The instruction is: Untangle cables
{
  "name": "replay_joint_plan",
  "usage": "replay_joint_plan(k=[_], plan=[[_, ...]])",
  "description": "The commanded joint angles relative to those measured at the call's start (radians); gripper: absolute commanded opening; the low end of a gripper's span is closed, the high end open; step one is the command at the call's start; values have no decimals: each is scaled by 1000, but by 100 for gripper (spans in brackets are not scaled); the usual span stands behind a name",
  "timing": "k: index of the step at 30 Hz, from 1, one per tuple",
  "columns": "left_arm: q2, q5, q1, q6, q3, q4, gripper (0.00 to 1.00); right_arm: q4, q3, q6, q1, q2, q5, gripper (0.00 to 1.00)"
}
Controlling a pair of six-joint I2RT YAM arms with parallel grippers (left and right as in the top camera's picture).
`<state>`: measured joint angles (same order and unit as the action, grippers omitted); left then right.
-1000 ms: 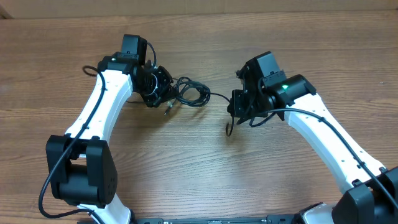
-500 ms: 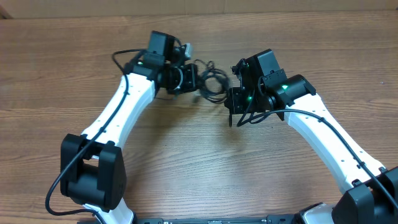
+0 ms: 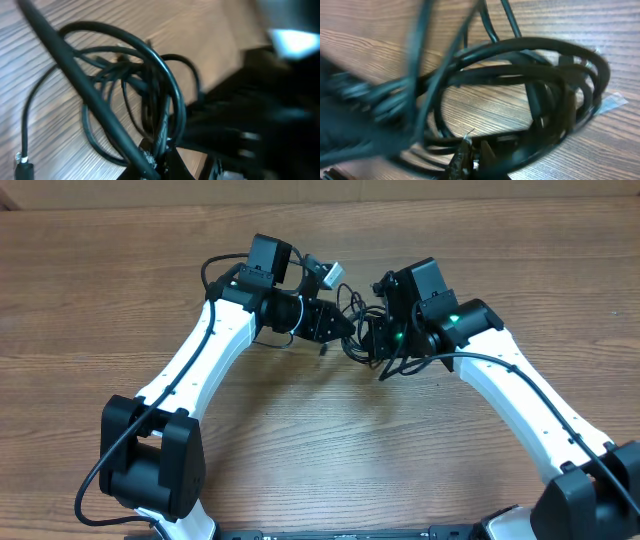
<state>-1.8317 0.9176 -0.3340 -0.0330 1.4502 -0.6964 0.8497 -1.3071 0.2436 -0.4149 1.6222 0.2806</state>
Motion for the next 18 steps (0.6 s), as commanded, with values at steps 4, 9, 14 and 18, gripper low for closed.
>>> replay_joint_plan(k=[4,9,14,18], plan=[[7,7,6,70,21,-32,4,10,-24,-10,-3,23,-18,38],[7,-268,24,-61,21,-95,4,89,-24,-10,17,10,-18,68],[7,-379,28,-60,21,-114,4,144,-24,-10,80,-5,-18,74],[7,-357,29,-32,21,-112,4,145,-24,-10,161,-6,3,86]])
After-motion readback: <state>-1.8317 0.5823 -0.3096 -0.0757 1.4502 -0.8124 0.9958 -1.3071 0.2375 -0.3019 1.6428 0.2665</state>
